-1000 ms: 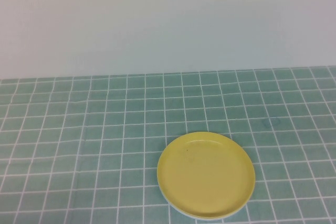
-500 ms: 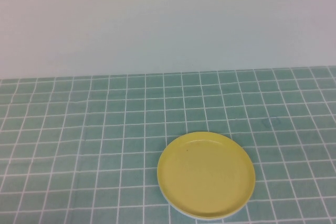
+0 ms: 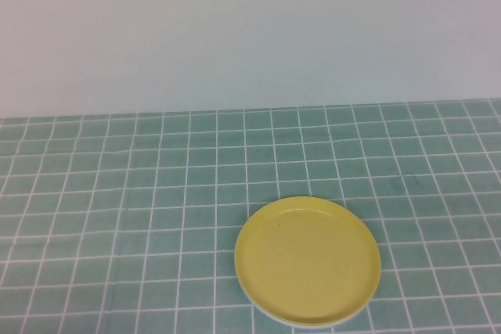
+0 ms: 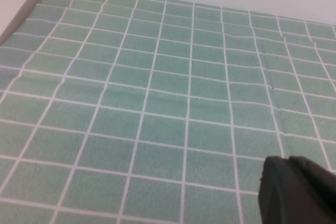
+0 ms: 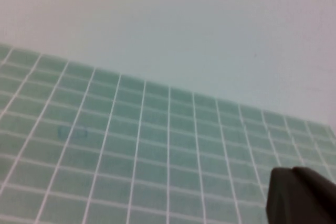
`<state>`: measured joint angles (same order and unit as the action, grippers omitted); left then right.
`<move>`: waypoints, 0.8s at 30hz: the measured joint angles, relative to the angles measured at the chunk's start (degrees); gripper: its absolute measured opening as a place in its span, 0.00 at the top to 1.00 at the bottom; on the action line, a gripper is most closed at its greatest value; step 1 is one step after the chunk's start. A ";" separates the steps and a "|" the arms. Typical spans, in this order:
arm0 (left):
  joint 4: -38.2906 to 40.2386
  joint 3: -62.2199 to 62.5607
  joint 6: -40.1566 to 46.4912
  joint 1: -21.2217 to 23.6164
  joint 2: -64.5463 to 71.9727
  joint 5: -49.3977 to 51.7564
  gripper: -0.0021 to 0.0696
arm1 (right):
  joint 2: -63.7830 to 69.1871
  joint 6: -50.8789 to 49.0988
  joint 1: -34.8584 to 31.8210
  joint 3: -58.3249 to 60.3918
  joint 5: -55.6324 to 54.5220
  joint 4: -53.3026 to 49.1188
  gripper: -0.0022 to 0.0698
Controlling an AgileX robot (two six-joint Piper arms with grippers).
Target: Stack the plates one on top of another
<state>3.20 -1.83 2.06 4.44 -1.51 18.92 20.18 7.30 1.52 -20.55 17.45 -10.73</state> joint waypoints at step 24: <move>0.00 0.00 0.00 0.00 0.00 0.00 0.97 | -17.38 -7.61 -2.97 22.04 -2.73 1.62 0.97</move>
<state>3.20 -1.83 2.06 4.44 -1.51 18.92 2.79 -0.31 -1.45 1.49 14.72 -9.10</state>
